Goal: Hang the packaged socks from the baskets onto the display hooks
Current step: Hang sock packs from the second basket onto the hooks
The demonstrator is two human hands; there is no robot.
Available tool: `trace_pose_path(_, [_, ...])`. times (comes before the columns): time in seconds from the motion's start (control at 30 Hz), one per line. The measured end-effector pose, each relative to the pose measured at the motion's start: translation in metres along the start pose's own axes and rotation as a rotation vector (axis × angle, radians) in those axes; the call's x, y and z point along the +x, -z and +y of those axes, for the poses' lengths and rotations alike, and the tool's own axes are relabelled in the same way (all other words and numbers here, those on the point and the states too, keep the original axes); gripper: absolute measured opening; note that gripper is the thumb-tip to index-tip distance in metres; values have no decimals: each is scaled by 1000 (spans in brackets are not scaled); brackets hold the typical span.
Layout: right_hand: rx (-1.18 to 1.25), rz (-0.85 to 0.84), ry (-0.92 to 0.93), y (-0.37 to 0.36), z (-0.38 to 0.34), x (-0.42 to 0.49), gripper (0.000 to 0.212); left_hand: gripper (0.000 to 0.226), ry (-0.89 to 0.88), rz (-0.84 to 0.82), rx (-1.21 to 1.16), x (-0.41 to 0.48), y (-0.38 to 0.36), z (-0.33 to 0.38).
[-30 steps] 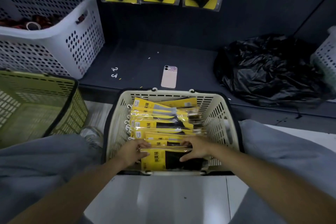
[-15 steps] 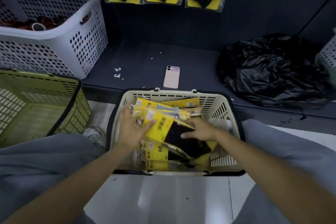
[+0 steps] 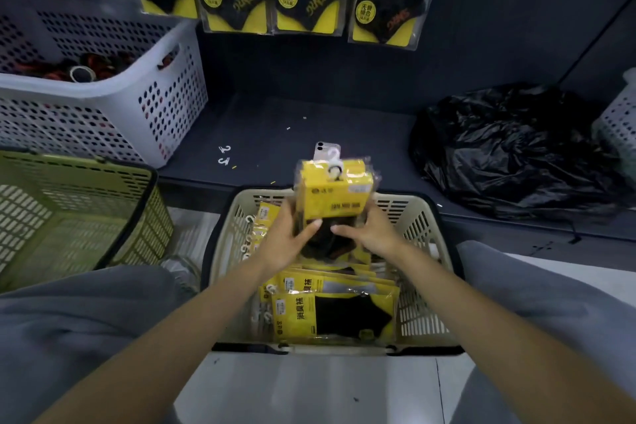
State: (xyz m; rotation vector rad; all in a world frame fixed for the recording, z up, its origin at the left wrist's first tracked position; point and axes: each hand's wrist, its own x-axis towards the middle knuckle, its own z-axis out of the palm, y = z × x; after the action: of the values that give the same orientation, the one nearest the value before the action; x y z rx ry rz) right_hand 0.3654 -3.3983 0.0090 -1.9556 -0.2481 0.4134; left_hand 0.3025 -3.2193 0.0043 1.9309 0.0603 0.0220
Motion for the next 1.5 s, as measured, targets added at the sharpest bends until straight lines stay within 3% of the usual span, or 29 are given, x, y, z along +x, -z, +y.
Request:
trace_pose_path(0.17, [-8, 60, -16, -5, 8, -1, 50, 47, 36, 29, -25, 1, -1, -7])
trace_pose_path(0.33, [157, 146, 76, 5, -21, -1, 39, 42, 46, 74, -183, 13, 13, 18])
trace_pose_path(0.53, [225, 327, 321, 56, -116, 8, 33, 38, -111, 78, -383, 41, 47, 112])
trace_pose_path(0.73, [291, 438, 468, 76, -205, 12, 28, 56, -215, 144, -463, 57, 81, 182])
trace_pose_path(0.97, [389, 387, 423, 73, -235, 7, 27, 52, -206, 298, -477, 68, 90, 200])
trace_pose_path(1.1, [369, 348, 403, 84, -240, 11, 26, 35, -200, 333, -507, 73, 94, 200])
trace_pose_path(1.3, [570, 591, 348, 137, -255, 28, 14, 36, -110, 416, -633, 77, 93, 196])
trace_pose_path(1.5, [483, 712, 301, 176, -278, 49, 15, 45, -92, 514, -587, 80, 107, 191])
